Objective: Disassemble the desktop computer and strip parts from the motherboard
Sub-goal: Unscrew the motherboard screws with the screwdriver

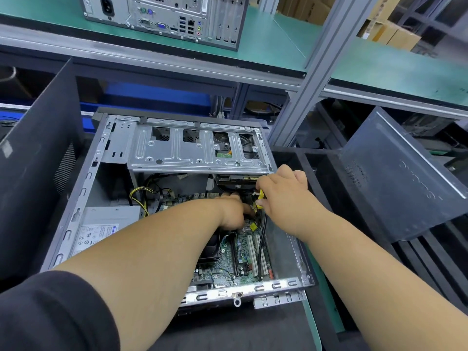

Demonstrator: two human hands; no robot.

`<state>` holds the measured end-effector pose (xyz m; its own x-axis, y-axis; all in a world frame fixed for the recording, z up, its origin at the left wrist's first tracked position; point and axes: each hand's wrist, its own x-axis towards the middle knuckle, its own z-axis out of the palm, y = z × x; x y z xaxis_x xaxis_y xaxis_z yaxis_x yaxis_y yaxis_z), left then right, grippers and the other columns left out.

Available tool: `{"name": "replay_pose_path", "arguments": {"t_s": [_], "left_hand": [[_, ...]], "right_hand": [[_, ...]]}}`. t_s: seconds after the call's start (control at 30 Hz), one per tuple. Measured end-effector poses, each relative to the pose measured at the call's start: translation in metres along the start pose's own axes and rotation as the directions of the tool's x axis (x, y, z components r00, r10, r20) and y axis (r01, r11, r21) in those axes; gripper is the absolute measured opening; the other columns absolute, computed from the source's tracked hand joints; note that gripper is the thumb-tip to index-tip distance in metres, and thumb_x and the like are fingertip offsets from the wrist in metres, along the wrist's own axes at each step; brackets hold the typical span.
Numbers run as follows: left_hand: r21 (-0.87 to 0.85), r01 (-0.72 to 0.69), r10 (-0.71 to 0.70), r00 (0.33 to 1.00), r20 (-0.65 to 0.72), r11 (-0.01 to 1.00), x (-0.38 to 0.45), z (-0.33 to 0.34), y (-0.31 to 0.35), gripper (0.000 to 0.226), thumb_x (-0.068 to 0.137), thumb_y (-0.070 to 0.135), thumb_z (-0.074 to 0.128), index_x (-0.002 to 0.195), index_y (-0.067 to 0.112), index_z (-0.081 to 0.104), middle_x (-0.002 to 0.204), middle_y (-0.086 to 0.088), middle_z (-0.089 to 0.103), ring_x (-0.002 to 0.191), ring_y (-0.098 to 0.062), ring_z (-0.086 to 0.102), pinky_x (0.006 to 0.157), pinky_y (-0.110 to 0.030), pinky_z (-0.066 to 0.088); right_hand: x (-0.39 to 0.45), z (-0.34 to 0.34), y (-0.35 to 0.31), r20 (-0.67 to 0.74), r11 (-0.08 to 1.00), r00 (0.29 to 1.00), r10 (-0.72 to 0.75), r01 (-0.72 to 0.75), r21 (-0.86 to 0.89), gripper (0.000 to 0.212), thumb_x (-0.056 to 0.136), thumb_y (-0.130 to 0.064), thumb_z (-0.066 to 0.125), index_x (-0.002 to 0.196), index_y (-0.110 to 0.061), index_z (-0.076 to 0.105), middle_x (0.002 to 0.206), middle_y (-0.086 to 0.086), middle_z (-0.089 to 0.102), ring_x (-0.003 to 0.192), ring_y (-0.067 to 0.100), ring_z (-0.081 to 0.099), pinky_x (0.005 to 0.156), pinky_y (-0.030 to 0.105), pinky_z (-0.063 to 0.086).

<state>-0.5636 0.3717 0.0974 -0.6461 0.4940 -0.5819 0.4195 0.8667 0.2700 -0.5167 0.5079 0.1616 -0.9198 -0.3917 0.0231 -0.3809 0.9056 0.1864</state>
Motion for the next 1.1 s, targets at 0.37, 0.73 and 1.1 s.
{"name": "replay_pose_path", "arguments": {"t_s": [0.37, 0.73, 1.1], "left_hand": [[-0.101, -0.039, 0.026, 0.992, -0.127, 0.994, -0.004, 0.000, 0.001, 0.050, 0.091, 0.018, 0.050, 0.138, 0.033, 0.046, 0.131, -0.014, 0.048, 0.113, -0.034, 0.051, 0.083, -0.031, 0.044], [-0.546, -0.270, 0.055, 0.924, -0.378, 0.793, -0.019, -0.008, 0.006, 0.024, 0.090, 0.022, 0.064, 0.072, 0.027, 0.048, 0.067, 0.008, 0.051, 0.058, -0.006, 0.044, 0.049, -0.012, 0.033], [-0.318, -0.272, 0.105, 0.883, -0.457, 0.908, -0.022, -0.010, 0.004, 0.009, 0.092, 0.025, 0.062, 0.094, 0.017, 0.062, 0.082, 0.000, 0.059, 0.079, -0.020, 0.053, 0.067, -0.024, 0.034]], "right_hand": [[0.009, -0.012, -0.001, -0.023, 0.986, 0.999, 0.044, -0.040, 0.164, 0.029, 0.090, -0.031, 0.066, 0.119, -0.025, 0.061, 0.107, -0.007, 0.058, 0.109, 0.021, 0.046, 0.091, 0.034, 0.021], [0.025, -0.042, -0.006, 0.185, 0.997, 0.981, 0.064, -0.073, 0.039, 0.019, 0.093, -0.037, 0.064, 0.110, -0.029, 0.064, 0.101, -0.005, 0.064, 0.103, 0.021, 0.057, 0.103, 0.034, 0.030], [0.010, -0.028, 0.002, 0.034, 0.956, 0.999, 0.040, -0.048, 0.288, 0.013, 0.083, -0.021, 0.076, 0.096, -0.020, 0.071, 0.088, -0.007, 0.063, 0.097, 0.020, 0.054, 0.102, 0.037, 0.032]]}}
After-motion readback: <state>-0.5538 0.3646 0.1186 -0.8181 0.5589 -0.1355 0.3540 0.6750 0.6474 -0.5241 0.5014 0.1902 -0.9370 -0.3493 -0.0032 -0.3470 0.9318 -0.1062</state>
